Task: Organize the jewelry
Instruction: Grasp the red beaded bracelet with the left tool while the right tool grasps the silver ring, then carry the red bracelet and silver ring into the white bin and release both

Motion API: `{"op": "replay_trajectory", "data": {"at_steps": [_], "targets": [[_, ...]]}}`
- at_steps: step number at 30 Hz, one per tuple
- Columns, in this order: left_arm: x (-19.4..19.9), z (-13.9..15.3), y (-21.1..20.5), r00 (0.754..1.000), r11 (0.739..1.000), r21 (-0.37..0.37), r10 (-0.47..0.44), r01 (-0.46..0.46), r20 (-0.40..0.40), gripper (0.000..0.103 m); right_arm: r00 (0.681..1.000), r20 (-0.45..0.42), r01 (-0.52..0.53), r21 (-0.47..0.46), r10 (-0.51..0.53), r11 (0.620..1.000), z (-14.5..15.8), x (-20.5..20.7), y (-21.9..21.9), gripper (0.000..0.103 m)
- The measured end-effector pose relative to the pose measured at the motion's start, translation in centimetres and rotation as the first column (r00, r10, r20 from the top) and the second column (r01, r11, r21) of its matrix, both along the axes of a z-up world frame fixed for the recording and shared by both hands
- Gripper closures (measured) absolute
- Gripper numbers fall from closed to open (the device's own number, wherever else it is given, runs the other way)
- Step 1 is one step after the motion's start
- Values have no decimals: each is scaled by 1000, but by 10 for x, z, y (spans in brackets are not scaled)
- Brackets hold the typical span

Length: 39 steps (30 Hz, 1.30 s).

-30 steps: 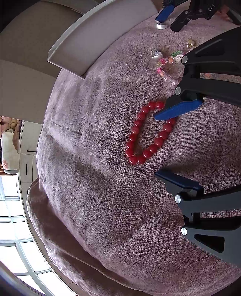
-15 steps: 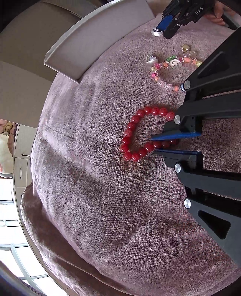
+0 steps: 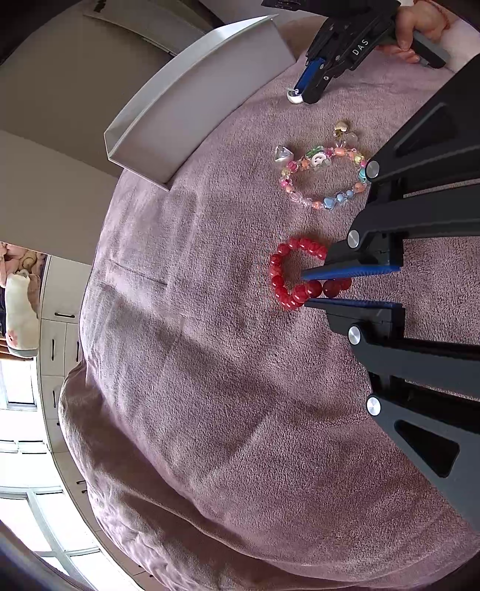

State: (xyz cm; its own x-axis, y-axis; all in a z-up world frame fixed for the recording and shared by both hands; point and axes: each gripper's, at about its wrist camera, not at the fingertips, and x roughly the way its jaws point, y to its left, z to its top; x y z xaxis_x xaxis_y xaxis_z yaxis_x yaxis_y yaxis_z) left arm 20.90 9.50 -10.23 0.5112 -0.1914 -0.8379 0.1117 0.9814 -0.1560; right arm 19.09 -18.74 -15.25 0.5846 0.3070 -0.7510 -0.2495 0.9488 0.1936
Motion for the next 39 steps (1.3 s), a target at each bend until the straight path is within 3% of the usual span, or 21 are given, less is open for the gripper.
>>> {"op": "replay_trajectory", "data": {"at_steps": [10,19,39], "targets": [[-26,53,-10,995,997,41,-70,67,73,88,994,87,-75,16,73,997,41,-24,5,82],[-51,110,-31,975,989,64,-144,135,170,88,975,199,-111,47,100,993,97,-40,-3,82],[-44,215,-140,910,960,101,-281,262,304,88,921,381,-134,102,86,986,200,-36,-51,82]]}}
